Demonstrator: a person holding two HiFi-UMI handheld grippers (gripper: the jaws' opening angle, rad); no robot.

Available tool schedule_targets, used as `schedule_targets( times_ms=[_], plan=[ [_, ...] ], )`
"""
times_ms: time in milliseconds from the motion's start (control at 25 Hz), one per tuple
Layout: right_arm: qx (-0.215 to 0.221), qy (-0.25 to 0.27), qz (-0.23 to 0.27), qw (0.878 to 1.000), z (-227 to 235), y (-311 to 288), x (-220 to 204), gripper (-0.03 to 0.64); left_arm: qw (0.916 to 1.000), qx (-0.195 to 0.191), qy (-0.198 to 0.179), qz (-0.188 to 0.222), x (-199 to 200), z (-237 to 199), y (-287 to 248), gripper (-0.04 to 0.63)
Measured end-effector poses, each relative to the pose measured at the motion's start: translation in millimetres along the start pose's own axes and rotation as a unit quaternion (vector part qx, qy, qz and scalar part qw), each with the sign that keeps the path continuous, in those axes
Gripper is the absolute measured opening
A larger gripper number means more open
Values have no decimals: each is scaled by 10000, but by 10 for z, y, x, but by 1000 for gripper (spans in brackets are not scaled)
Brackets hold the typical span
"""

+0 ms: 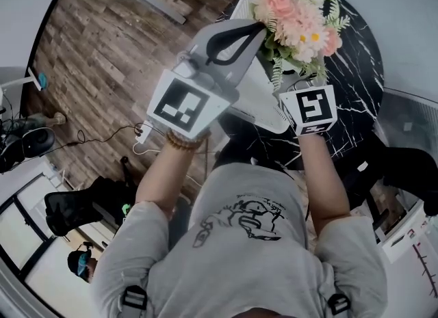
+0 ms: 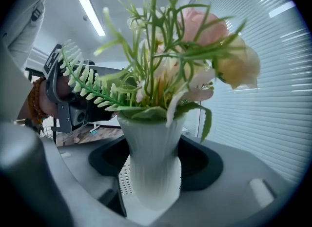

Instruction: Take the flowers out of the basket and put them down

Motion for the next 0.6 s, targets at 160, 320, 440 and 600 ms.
schedule_targets(
  times_ms=[160,320,440,600],
  plan=[
    [2,95,74,9999,-17,146,165,318,9999,-46,-108,81,173,101,40,3],
    [-34,118,127,9998,10,279,324,318,9997,-95,-173,152,356,198,36,3],
    [-17,139,171,9998,10,373,474,318,9994,-129,-231,209,520,274,48,3],
    [4,186,217,9996,35,484,658,318,9988,-142,-368,283,724,343,54,3]
  ],
)
Point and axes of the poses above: the fingertips, and each gripper's own axes: y backward along the fingers, z to its right, x out of its top, the point moved 5 cm from there along y, backward along the fingers, and after that the axes turned 9 degrees about -x, right-handed, at the moved point
